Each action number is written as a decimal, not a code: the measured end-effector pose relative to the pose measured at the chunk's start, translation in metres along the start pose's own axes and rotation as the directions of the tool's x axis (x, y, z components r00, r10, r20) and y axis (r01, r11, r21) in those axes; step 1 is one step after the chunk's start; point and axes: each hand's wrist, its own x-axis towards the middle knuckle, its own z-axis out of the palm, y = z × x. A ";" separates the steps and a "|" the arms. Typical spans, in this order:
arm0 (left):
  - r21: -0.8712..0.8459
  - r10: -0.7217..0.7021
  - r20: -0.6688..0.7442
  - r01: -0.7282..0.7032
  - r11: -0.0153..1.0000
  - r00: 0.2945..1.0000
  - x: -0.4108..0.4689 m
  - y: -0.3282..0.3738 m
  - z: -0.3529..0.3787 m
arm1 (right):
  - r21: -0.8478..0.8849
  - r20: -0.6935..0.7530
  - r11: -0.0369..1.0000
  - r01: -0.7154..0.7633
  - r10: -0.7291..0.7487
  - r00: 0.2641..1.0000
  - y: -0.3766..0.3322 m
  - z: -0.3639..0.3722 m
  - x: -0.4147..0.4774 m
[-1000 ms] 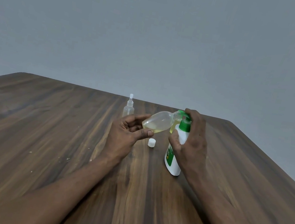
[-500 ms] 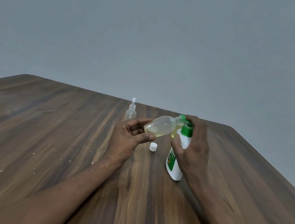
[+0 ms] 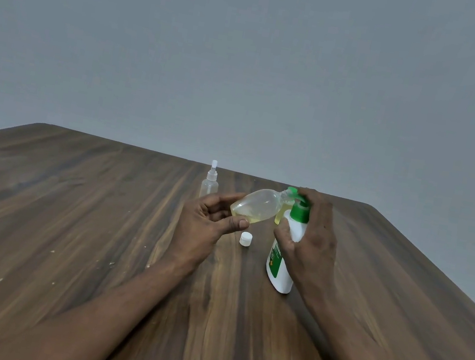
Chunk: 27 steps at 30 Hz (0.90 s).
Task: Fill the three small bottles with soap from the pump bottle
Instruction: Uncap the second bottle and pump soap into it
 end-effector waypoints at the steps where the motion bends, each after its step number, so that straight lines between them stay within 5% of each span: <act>1: 0.000 0.001 0.000 -0.001 1.000 1.000 0.000 0.000 0.000 | 0.003 0.000 1.000 0.003 -0.003 1.000 0.000 0.000 0.000; 27: -0.025 -0.021 0.002 0.021 0.999 1.000 0.001 -0.001 -0.001 | -0.005 0.009 1.000 0.030 -0.030 1.000 0.000 0.002 -0.001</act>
